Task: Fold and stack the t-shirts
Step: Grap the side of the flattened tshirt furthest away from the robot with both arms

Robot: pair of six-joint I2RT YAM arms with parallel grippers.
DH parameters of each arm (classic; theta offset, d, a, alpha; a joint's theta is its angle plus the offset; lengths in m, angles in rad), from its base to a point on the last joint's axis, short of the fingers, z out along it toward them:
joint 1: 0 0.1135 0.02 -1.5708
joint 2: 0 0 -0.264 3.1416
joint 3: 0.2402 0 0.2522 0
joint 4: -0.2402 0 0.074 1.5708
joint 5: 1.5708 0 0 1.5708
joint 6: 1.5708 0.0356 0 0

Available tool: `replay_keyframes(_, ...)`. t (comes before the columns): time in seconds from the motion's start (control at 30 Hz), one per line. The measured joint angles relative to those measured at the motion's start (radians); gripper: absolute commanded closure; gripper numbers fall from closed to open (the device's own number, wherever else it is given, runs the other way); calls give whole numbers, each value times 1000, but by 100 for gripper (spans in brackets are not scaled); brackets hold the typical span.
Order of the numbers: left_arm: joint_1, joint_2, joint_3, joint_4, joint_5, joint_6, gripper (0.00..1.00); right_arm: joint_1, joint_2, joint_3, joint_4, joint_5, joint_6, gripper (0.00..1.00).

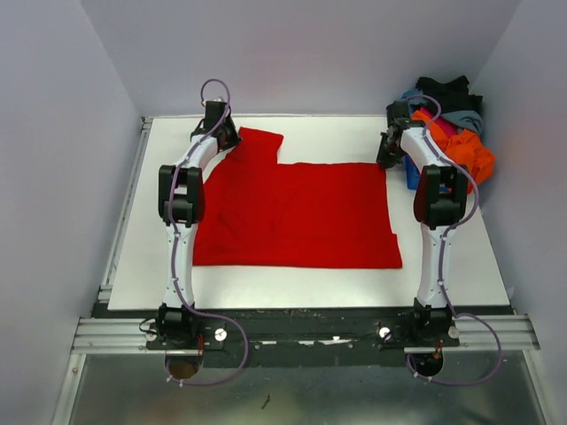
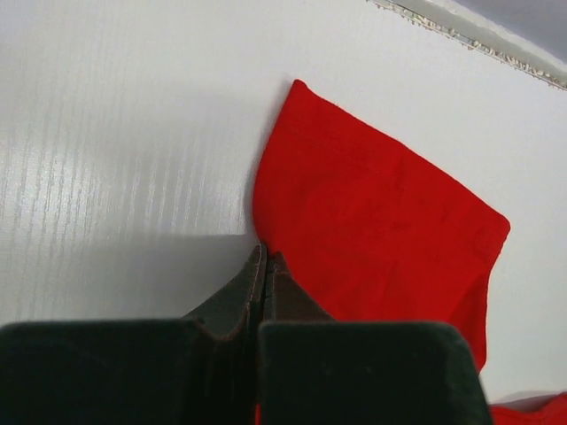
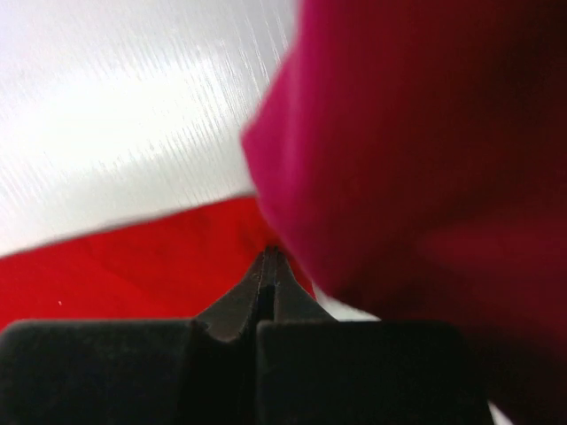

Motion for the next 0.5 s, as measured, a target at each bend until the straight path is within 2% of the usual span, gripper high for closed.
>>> replay_keyframes(0.03, 0, -3, -3, 0, 0, 2, 100, 0, -17, -25, 9, 2, 0, 99)
replay_keyframes(0.07, 0, -7, -7, 0, 0, 4, 100, 0, -34, -51, 21, 4, 0, 95)
replay_keyframes(0.1, 0, -11, -9, 0, 0, 6, 100, 0, -50, -74, 32, 7, -1, 83)
replay_keyframes(0.2, 0, -24, -15, 0, -2, 14, 100, 0, -78, -103, 47, 26, -3, 70)
replay_keyframes(0.3, -3, -35, -15, 2, -3, 19, 100, 0, -77, -80, 48, 37, -14, 67)
replay_keyframes(0.33, -4, -37, -15, 3, -3, 20, 100, 0, -66, -53, 37, 39, -16, 61)
replay_keyframes(0.37, -5, -39, -15, 3, -3, 21, 100, 0, -50, -15, 27, 40, -19, 59)
replay_keyframes(0.5, -6, -41, -15, 7, -5, 22, 100, 0, 44, 167, -32, 40, -31, 59)
